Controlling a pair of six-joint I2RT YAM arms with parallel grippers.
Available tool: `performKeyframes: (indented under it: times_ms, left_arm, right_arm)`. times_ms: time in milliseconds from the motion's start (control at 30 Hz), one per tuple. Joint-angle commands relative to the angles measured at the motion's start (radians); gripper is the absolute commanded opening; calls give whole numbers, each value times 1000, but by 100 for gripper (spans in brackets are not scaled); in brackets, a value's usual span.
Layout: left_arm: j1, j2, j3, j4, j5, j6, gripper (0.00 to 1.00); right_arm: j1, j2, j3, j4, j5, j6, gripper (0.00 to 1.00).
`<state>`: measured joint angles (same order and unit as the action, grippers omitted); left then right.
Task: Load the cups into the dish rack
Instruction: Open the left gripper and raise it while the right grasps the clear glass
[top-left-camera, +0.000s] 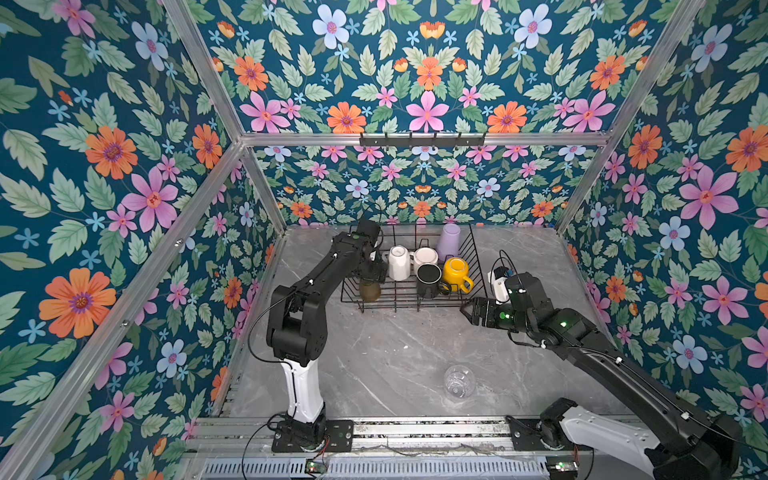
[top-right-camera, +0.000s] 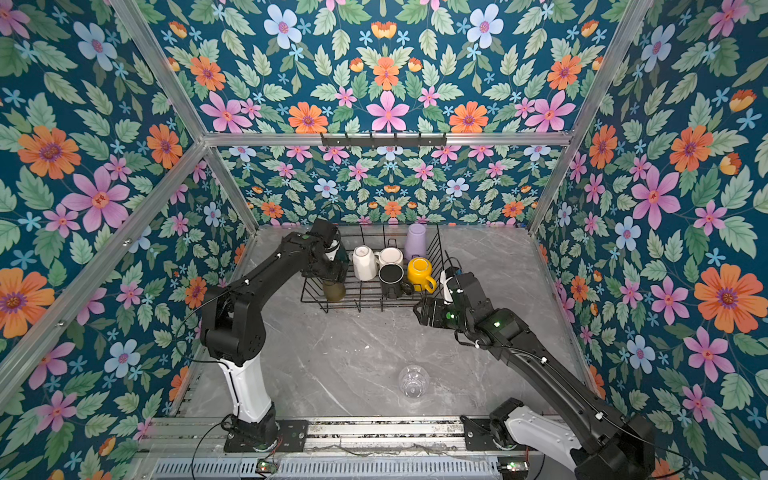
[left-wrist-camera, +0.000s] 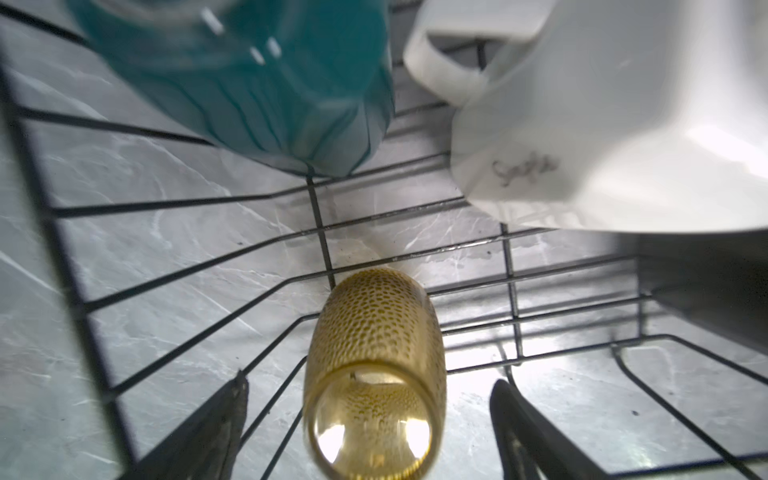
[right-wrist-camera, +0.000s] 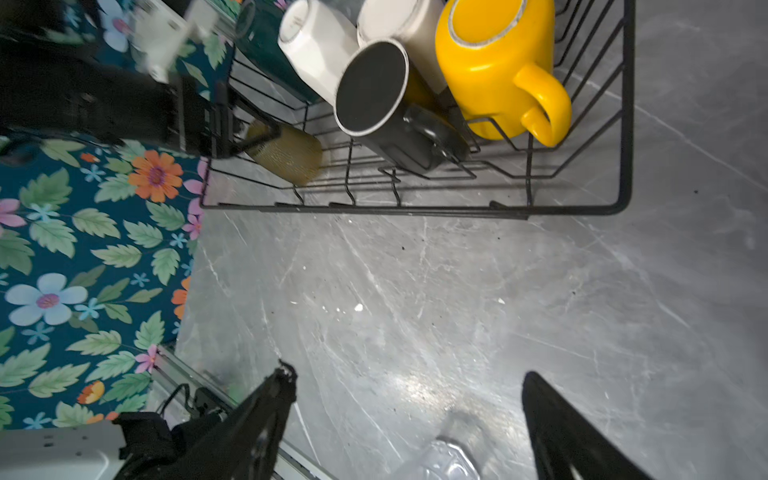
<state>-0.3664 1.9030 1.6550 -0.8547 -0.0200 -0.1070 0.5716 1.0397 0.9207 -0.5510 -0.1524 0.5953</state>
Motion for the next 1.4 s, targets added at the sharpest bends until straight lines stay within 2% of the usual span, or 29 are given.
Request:
performKeyframes:
  times_ms: [0, 200, 333, 533, 800, 1000, 1367]
  left_arm:
    - [0, -45, -6, 45, -20, -13, 93]
    - [6, -295, -180, 255, -88, -65, 95]
    - [5, -522, -353, 428, -51, -90, 99]
    - [7, -798, -566, 583, -26, -157, 99]
    - [8, -1015, -699, 586, -67, -244, 99]
    - [8, -1190, -779, 606, -87, -280, 100]
    - [8, -1304, -832, 568, -78, -342, 100]
  right_arm:
    - [35, -4, 5, -113, 49, -38, 84]
    - [119, -36, -19, -237, 61, -29, 75]
    - [161, -79, -52, -275, 30, 9, 69]
    - [250, -83, -84, -321, 32, 51, 65]
    - [323, -45, -122, -310, 27, 83, 60]
    - [346, -6, -178, -241, 43, 121, 51]
    - [355, 124, -188, -145, 44, 89, 35]
